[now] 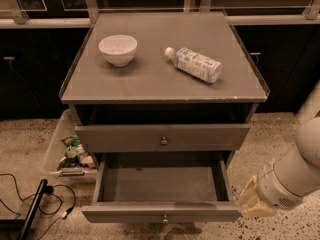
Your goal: Close middle drawer
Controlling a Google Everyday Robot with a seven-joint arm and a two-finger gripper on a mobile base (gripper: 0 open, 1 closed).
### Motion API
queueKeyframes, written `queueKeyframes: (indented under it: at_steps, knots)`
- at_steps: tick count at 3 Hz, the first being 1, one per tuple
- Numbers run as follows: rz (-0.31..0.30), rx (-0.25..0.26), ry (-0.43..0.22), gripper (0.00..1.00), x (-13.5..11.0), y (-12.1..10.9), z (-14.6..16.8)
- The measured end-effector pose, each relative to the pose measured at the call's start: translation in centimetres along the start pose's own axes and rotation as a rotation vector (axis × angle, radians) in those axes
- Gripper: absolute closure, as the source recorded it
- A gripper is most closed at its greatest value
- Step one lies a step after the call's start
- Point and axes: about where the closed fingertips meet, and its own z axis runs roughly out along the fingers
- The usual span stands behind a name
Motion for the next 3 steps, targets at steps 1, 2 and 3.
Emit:
queueKeyframes:
  at_steps: [1, 2, 3]
  knots:
    - [0.002, 0.013, -0.007, 0.88, 0.0, -0.5, 0.3]
    - [0.002, 0.013, -0.007, 1.0, 0.0, -0.5, 0.3]
    - [0.04, -0.01, -0.002, 1.0, 0.6, -1.0, 4.0]
